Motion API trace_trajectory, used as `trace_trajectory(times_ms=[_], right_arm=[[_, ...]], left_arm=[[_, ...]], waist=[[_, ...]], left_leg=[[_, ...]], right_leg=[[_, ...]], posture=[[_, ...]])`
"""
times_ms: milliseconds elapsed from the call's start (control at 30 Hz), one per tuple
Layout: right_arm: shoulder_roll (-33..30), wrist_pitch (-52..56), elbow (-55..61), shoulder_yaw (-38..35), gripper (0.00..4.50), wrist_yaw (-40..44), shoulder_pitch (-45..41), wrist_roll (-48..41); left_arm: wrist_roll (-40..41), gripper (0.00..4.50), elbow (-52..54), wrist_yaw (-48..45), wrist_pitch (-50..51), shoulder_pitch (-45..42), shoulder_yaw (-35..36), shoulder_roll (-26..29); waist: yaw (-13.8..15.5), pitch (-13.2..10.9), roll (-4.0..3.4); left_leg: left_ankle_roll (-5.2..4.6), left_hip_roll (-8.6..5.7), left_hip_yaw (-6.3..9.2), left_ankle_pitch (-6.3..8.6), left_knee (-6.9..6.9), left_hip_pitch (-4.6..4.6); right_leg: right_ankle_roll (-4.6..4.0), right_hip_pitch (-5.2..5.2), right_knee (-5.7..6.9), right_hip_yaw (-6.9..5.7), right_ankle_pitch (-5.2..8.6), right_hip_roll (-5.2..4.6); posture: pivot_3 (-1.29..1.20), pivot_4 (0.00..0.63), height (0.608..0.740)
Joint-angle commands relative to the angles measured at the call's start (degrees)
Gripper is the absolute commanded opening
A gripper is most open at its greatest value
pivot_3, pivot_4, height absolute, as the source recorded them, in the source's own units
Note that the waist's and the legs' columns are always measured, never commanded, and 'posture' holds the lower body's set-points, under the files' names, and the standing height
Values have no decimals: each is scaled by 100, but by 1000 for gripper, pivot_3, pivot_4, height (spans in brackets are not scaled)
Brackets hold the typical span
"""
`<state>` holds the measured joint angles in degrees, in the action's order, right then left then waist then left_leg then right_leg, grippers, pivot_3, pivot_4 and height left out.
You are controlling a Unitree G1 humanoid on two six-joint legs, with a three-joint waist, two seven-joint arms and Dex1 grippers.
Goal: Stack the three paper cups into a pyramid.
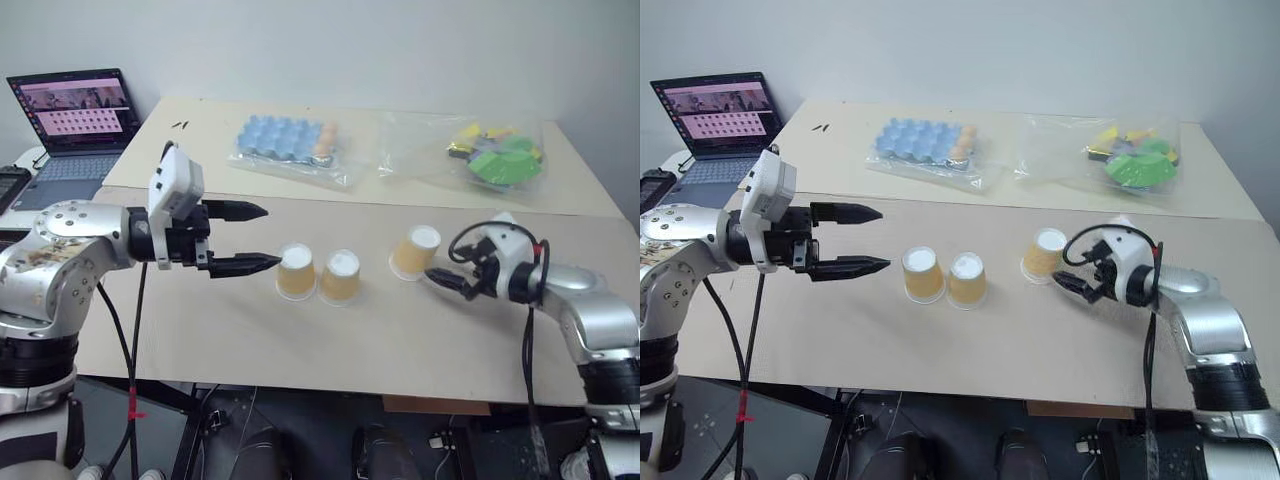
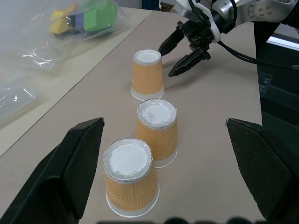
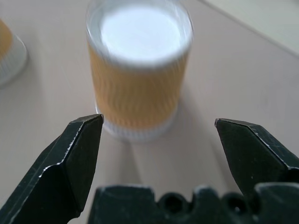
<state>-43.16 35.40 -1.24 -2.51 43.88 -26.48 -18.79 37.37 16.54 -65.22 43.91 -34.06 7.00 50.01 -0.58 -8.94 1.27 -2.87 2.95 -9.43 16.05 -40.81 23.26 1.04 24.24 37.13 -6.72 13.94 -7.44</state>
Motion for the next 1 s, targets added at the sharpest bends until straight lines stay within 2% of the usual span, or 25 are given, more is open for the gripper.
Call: trace_trajectory(times_ms=[33,533,733,1000], right_arm=[[142,-119,-101,-60,4500,95,-256,-65],[582,-162,-619,-89,4500,110,-764,-7],[705,-232,-692,-44,2790,117,-944,5],[660,-227,-526,41,2737,334,-1283,13]], left_arm=[[84,4467,161,19,-45,16,147,154],[40,4467,208,1,-193,252,102,274],[83,4500,268,15,-173,329,142,281],[109,4500,359,73,-176,522,237,334]], waist=[[30,0,0],[6,-1,-2],[-7,-1,-2],[-13,-3,-5]], left_leg=[[0,0,1,0,0,1],[0,-3,-1,0,0,2],[0,-2,0,0,0,1],[0,-1,-1,0,0,2]], right_leg=[[0,-1,-2,-3,0,0],[0,0,0,-5,0,0],[0,0,1,-5,0,0],[0,1,1,-4,0,0]], posture=[[0,150,733],[0,150,733],[0,150,733],[0,150,733]])
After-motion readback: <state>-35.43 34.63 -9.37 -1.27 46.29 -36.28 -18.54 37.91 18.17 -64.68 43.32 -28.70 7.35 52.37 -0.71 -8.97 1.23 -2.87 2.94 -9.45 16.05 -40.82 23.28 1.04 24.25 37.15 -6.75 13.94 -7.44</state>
